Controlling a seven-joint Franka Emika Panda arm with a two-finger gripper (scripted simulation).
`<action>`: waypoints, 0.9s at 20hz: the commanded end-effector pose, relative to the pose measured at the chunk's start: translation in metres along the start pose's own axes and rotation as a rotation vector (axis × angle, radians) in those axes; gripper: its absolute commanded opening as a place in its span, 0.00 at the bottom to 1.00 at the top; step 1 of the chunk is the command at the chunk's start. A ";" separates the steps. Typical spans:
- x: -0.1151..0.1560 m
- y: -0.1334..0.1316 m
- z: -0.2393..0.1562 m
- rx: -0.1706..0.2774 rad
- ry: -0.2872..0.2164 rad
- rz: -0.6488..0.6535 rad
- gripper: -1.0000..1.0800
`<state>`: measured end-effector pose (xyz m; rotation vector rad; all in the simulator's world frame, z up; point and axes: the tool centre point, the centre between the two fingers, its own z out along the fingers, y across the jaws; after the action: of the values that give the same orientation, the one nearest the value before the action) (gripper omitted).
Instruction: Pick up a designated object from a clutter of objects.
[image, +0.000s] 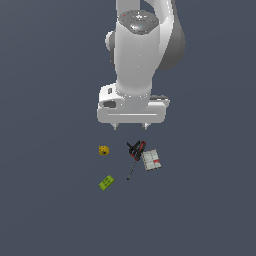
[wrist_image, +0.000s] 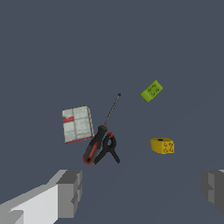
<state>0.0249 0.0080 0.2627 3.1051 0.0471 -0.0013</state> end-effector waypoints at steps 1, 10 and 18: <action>0.007 -0.013 0.023 0.001 0.000 -0.029 0.96; 0.020 -0.071 0.121 0.018 0.004 -0.146 0.96; 0.016 -0.102 0.171 0.032 0.005 -0.204 0.96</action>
<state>0.0387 0.1002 0.0952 3.1153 0.3531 -0.0027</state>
